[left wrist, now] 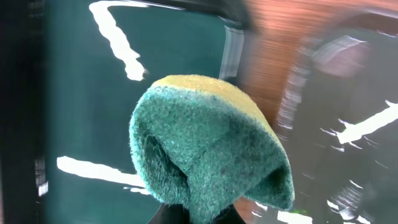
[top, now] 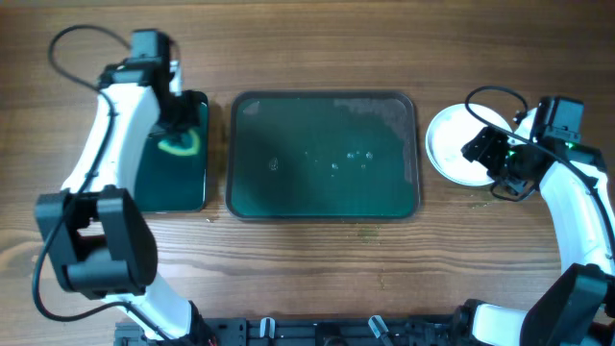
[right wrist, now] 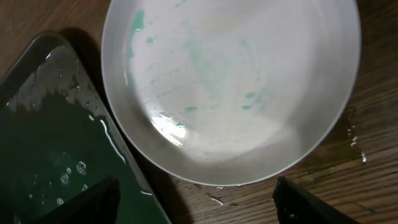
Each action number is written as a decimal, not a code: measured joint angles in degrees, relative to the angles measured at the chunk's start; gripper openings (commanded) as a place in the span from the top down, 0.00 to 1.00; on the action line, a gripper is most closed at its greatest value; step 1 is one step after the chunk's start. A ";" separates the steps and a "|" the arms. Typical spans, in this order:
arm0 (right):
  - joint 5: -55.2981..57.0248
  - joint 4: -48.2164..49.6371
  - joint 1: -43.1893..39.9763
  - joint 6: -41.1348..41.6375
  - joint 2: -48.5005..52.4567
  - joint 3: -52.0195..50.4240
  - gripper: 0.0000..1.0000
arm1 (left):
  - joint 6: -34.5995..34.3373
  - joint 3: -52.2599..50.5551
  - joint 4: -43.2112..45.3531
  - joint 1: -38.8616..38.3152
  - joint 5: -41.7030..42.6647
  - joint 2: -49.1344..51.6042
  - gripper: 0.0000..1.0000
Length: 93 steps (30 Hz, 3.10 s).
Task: Clean dirty plates on tray and stack at the side
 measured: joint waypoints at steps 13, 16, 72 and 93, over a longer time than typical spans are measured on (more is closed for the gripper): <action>-0.02 -3.58 1.31 -1.81 -0.37 0.55 0.19 | 0.85 -12.74 13.16 6.27 1.70 -0.07 0.00; 0.00 -8.46 1.31 -3.61 -5.70 2.16 0.19 | -2.14 -8.17 8.02 6.27 1.73 -2.40 0.00; 7.19 41.24 16.63 -21.42 -83.19 -54.97 0.00 | -4.85 -5.99 7.61 6.27 1.75 -8.00 0.00; 7.34 41.31 16.63 -21.42 -83.41 -54.97 0.00 | -5.09 -25.59 35.89 6.25 5.53 -38.49 0.00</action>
